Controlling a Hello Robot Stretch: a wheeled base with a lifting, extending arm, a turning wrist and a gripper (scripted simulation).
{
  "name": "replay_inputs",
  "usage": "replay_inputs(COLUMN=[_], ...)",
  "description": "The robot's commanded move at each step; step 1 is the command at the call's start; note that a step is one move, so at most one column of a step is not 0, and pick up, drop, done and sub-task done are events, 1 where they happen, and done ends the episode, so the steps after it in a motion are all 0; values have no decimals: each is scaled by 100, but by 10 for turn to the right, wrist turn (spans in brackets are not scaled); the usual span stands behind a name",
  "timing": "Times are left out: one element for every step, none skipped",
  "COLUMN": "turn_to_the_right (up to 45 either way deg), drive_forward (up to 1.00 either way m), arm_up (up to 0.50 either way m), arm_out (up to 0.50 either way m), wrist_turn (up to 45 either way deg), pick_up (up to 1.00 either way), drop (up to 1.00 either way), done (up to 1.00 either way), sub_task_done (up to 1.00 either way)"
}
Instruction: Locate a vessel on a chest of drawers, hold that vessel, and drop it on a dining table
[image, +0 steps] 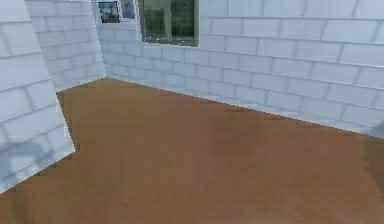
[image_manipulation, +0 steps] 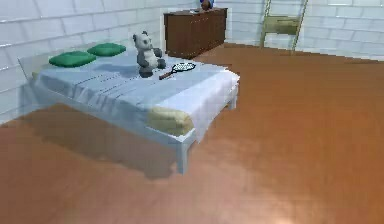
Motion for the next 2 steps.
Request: replay_inputs(turn_to_the_right=[450, 450], drive_forward=[0, 0], arm_up=[0, 0], arm_out=[0, 0], wrist_turn=[0, 0], pick_up=[0, 0], drop=[0, 0], done=[0, 0], sub_task_done=[0, 0])
